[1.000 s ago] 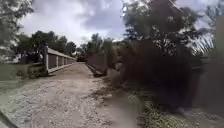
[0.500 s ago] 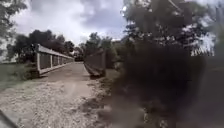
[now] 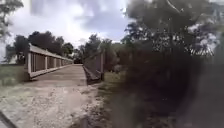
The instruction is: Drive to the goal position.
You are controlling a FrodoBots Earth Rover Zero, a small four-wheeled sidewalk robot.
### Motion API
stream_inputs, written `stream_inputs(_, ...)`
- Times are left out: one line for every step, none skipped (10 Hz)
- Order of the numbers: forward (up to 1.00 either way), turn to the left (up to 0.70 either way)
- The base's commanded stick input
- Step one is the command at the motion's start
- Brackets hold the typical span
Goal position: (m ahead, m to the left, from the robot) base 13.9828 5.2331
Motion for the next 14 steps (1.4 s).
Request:
stream_inputs(0.63,0.0)
stream_inputs(0.55,0.0)
stream_inputs(0.41,0.0)
stream_inputs(0.46,0.46)
stream_inputs(0.52,0.52)
stream_inputs(0.52,0.52)
stream_inputs(0.51,0.51)
stream_inputs(0.48,0.48)
stream_inputs(0.3,0.6)
stream_inputs(0.29,0.58)
stream_inputs(0.28,0.57)
stream_inputs(0.28,0.57)
stream_inputs(0.28,0.57)
stream_inputs(0.28,0.56)
